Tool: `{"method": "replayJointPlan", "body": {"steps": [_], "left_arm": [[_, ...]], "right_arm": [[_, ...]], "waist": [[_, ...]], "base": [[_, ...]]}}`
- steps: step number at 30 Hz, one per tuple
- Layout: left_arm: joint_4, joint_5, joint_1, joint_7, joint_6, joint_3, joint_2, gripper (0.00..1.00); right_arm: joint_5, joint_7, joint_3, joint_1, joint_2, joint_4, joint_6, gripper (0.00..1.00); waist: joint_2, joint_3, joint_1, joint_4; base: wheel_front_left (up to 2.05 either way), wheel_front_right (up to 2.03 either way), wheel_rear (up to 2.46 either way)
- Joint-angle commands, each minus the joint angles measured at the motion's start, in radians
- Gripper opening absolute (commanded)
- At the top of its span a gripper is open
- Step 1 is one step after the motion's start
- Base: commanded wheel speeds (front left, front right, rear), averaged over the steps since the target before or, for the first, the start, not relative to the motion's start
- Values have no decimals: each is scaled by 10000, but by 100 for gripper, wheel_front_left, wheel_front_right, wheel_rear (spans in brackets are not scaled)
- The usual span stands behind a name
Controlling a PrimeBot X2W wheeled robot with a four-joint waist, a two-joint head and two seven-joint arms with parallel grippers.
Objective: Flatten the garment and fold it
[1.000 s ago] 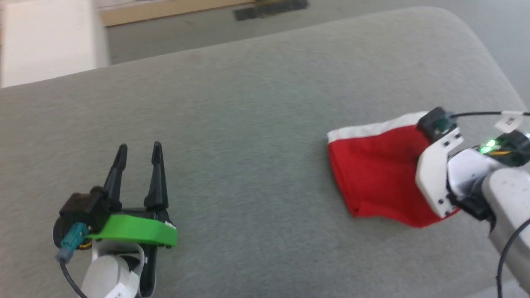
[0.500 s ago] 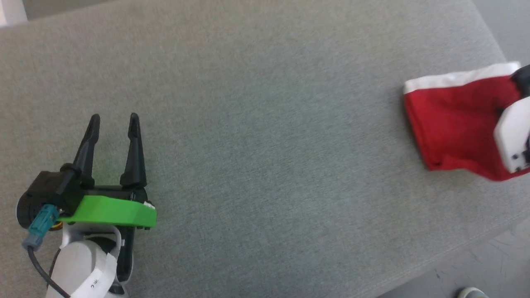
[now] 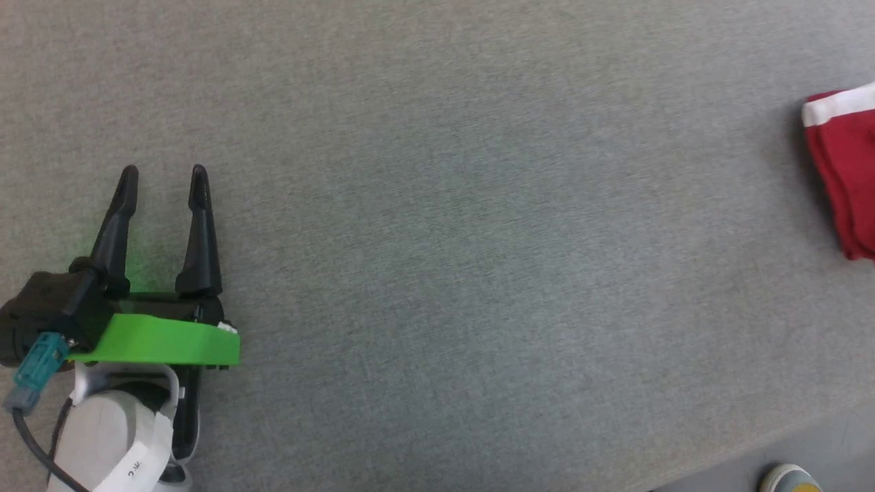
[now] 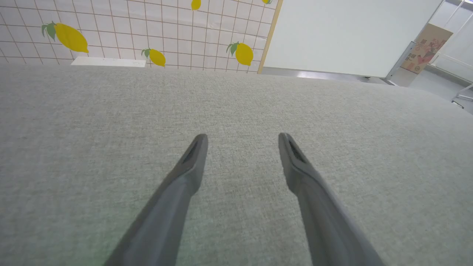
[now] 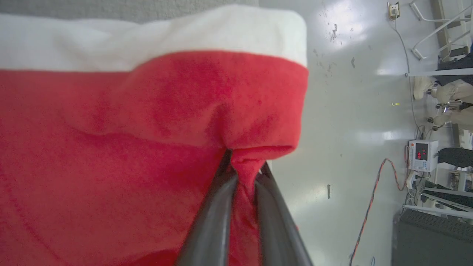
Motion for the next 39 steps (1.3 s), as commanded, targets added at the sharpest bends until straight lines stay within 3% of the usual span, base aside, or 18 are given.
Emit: {"method": "replayJointPlan", "body": {"steps": [1, 3, 4, 5, 15, 23, 31, 39], "left_arm": [[-35, 138, -23, 29, 64, 50, 138, 100], [-88, 114, 1, 59, 70, 61, 167, 100], [-100, 105, 6, 72, 78, 62, 175, 100], [-102, 101, 13, 77, 86, 61, 179, 100], [311, -79, 216, -187, 134, -29, 20, 100], [991, -365, 431, -763, 190, 73, -205, 100], [1513, -271, 476, -1286, 407, 10, -455, 100], [1734, -221, 405, -1628, 727, 273, -611, 100]], "right_arm": [[-171, -98, -278, -213, 58, 196, -19, 0], [-515, -191, -730, -282, 90, 467, -19, 0], [-736, -271, -898, -301, 114, 561, -19, 86], [-881, -356, -1027, -312, 148, 617, -19, 100], [-1542, -884, -1611, -530, 199, 789, -19, 100], [-557, -1982, -627, -927, 676, -833, -19, 100], [834, -3179, 385, -581, 1994, -3646, -19, 100], [923, -4232, -4, 1071, 4075, -5790, -19, 100]], "waist": [[-1, 128, -1, 144], [-1, 122, -1, 169], [-1, 103, -1, 179], [-1, 76, -1, 180], [-1, -808, -1, 110], [-1, -2038, -1, 161], [-1, -3183, -1, 612], [-1, -3802, -1, 1354]], "base": [[0, 0, 0], [0, 0, 0], [0, 0, 0], [0, 0, 0], [0, 0, 0], [0, 0, 0], [0, 0, 0], [0, 0, 0]]}}
